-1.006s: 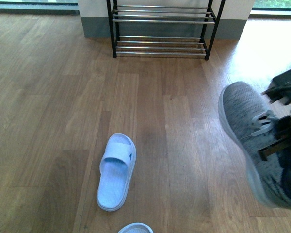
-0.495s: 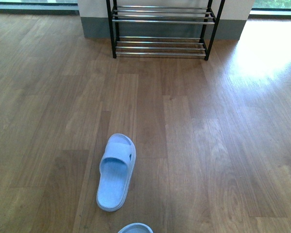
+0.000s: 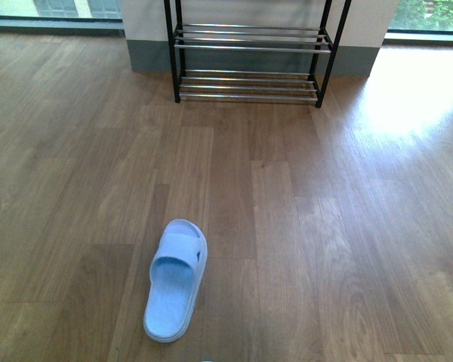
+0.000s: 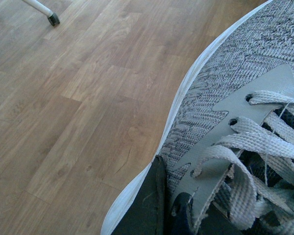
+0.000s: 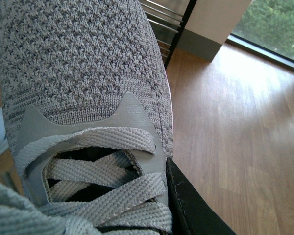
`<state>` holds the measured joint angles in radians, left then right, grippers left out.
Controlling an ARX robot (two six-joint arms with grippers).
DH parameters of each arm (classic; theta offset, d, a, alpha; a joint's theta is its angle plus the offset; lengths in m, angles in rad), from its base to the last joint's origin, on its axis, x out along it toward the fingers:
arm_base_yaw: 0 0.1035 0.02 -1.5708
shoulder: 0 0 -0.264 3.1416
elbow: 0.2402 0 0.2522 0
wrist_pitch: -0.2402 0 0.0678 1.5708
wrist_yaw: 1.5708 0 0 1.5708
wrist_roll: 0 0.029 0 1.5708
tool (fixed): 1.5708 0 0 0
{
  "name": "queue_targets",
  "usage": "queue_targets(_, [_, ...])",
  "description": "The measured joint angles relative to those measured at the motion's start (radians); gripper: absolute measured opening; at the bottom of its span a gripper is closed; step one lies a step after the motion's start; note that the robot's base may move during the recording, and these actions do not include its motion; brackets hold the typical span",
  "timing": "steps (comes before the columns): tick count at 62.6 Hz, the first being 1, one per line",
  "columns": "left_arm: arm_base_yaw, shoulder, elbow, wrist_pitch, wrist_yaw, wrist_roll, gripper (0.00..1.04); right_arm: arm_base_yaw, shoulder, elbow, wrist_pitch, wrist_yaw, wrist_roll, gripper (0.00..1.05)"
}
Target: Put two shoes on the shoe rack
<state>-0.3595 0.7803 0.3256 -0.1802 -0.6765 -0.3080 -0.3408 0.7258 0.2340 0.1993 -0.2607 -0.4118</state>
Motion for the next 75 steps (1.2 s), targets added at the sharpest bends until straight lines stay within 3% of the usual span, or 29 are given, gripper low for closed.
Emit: queue_targets(75, [-0.002,-0.001,-0.001,0.0,0.016,0.0,0.02,-0.005,0.002,-0.001,-0.003,0.021,0.001,0.01])
